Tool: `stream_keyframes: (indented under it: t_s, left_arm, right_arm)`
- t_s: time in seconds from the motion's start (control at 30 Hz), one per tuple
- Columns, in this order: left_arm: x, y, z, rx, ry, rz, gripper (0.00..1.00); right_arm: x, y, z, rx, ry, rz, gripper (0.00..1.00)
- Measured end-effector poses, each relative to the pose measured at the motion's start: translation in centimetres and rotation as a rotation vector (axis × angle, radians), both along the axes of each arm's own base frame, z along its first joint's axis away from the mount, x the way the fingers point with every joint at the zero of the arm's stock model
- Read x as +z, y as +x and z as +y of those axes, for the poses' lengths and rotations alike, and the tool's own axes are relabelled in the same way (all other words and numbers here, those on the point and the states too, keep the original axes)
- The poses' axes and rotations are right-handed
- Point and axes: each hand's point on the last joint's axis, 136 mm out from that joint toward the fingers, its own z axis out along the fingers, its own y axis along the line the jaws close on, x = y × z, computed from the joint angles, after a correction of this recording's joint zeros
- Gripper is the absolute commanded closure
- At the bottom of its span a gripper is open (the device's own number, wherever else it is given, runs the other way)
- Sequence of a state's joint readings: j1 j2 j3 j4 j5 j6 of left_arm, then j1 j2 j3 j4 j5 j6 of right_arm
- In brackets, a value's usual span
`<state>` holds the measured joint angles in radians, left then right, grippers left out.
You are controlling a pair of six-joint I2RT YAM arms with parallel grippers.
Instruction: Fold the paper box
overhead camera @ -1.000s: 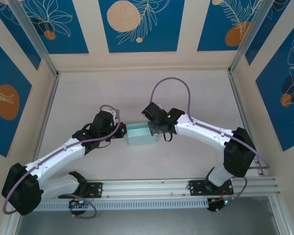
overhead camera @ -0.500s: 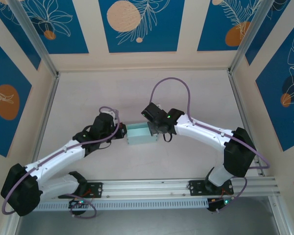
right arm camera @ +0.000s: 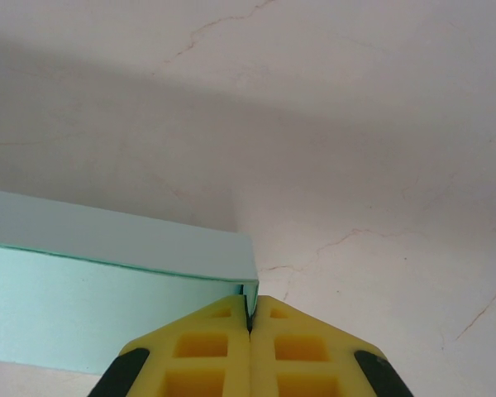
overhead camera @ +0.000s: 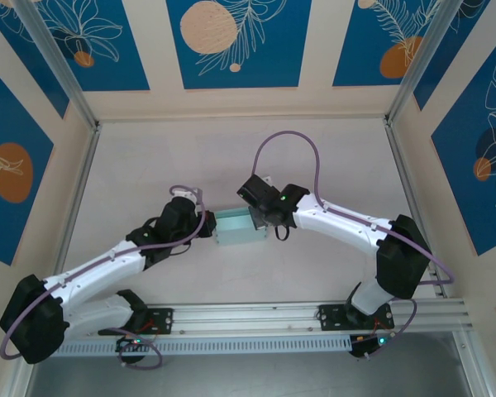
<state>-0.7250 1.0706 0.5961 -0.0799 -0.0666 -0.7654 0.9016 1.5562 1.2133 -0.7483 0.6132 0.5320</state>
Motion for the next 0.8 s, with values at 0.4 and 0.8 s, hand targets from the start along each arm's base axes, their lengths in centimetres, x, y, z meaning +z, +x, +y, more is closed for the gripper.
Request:
stream_keyframes:
  t_s: [0.4,0.8]
  left_arm:
    - [-0.31,-0.55,-0.07,0.018,0.017,-0.039,1.0]
    - [-0.57,-0.69,-0.08,0.023,0.064,-0.074,1.0]
  right_arm:
    - [-0.17,-0.17,0.01,-0.016,-0.018,-0.035,1.0]
    - [-0.57,-0.55,0.06,-0.052,0.019,-0.073,1.0]
